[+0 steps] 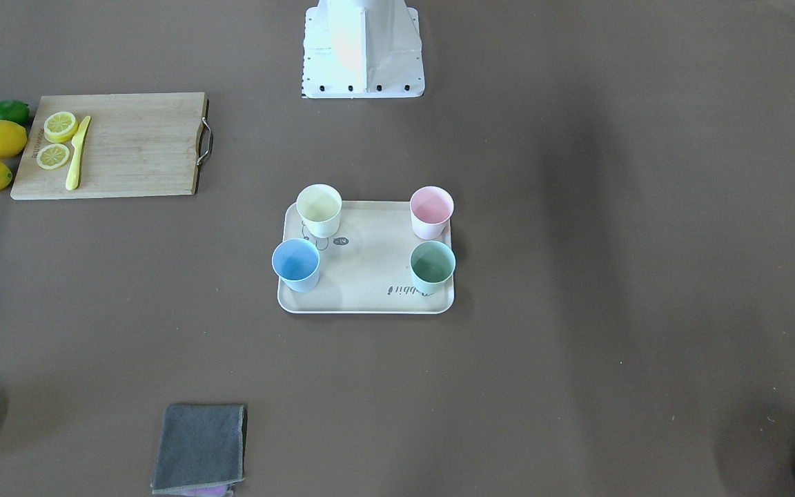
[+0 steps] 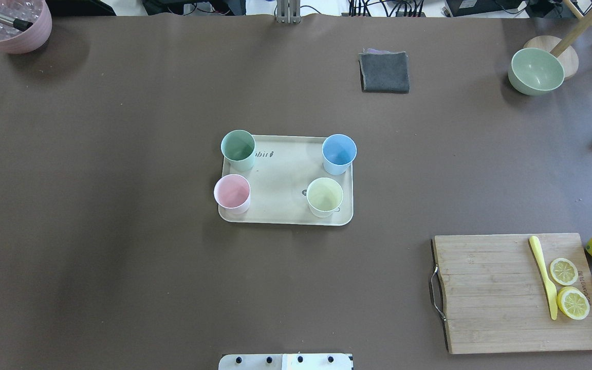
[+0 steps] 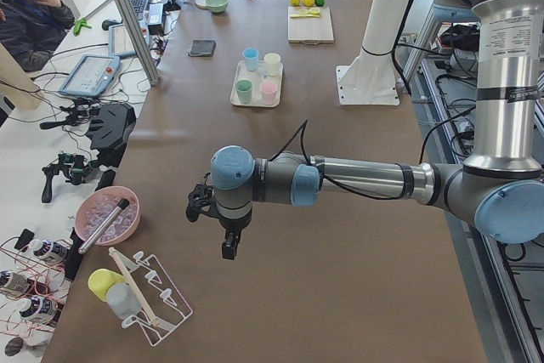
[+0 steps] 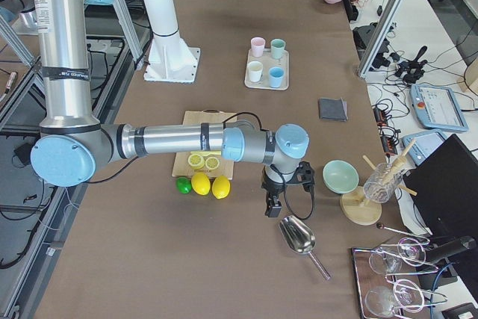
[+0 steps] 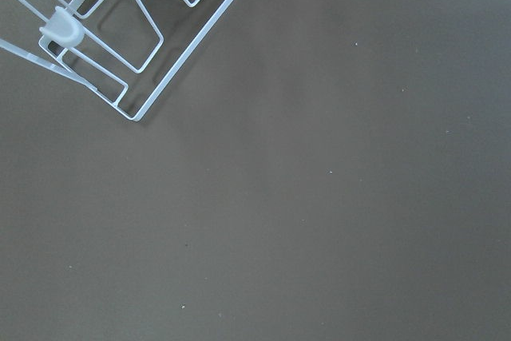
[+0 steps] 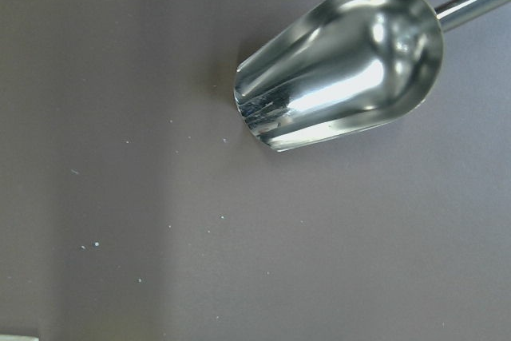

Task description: Place all cups on tray

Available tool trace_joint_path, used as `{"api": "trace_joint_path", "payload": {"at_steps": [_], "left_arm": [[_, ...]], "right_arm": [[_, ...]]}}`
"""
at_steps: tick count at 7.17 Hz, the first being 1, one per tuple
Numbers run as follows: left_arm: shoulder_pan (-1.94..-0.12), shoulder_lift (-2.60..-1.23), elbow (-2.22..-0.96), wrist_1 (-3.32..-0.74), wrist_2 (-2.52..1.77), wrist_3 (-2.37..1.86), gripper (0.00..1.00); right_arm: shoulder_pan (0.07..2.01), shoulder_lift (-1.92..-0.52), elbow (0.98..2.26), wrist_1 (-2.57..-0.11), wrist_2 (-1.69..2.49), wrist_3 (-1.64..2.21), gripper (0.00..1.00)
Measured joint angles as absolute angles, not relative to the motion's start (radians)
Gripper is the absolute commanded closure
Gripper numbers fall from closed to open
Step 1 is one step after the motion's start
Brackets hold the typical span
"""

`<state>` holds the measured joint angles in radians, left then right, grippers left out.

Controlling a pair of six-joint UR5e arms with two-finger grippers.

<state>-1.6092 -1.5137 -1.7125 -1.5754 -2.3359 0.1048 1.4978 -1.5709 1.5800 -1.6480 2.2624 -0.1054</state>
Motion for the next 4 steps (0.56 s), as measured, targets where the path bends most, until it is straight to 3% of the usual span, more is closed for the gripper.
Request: {"api": "trace_joint_path", "payload": {"at_steps": [4], "left_arm": [[-1.609, -1.492, -1.696, -1.583, -2.374, 0.111, 0.02]], "right_arm": [[1.548, -1.580, 1.540, -1.580, 2.277, -0.104, 0.00]]}}
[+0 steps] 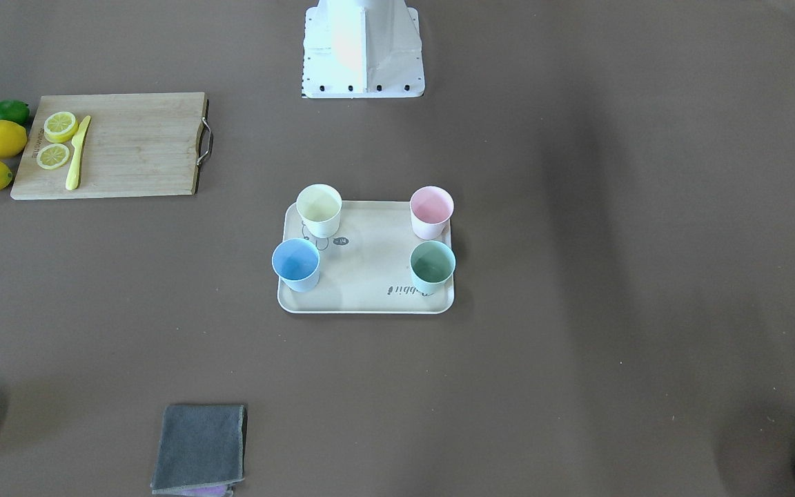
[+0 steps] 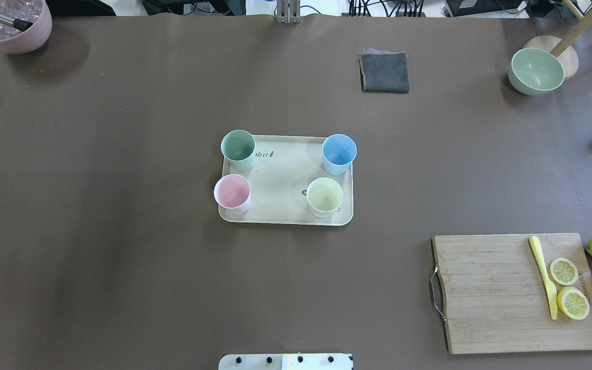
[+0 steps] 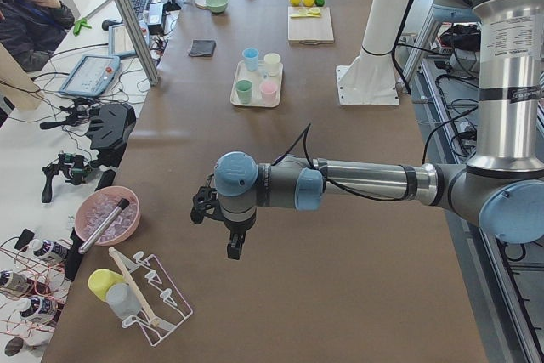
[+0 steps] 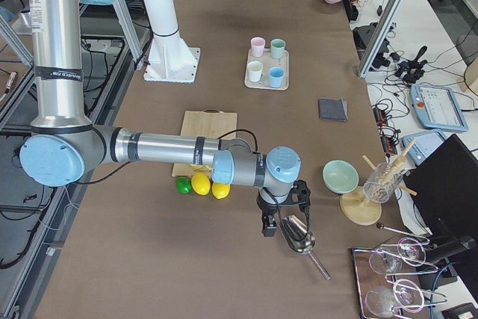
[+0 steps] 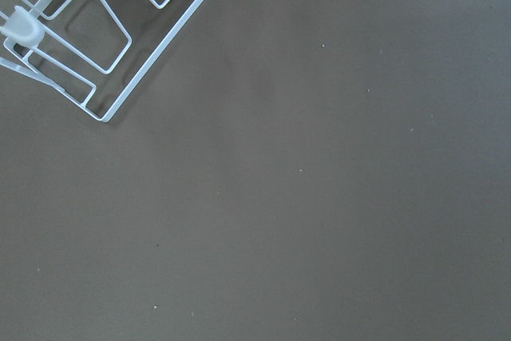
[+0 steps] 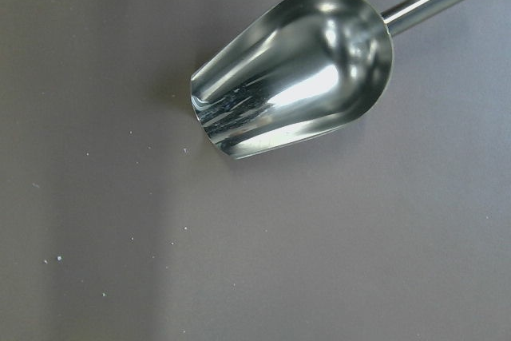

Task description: Place all cups on tray

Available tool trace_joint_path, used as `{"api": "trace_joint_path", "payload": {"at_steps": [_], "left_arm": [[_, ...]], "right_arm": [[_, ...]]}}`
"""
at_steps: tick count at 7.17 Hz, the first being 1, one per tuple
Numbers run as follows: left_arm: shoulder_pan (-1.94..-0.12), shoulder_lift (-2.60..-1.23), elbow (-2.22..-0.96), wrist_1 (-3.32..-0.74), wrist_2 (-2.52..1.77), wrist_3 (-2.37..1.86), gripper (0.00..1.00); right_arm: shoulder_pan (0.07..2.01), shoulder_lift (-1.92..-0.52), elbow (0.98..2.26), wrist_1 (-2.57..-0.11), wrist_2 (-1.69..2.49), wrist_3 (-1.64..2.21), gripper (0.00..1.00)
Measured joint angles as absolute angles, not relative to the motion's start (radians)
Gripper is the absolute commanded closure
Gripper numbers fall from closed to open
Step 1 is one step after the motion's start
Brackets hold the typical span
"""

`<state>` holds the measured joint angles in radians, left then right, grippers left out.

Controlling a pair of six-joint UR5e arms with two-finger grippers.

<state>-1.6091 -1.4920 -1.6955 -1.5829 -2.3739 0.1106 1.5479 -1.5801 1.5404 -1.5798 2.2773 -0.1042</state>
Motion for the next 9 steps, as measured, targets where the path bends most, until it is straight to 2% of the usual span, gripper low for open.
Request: {"api": "trace_joint_path", "payload": {"at_steps": [9], "left_arm": [[-1.609, -1.483, -1.691, -1.585, -2.372, 0.110, 0.02]], "right_arm": [[1.585, -1.568, 1.653, -1.744, 2.301, -0.107, 0.00]]}}
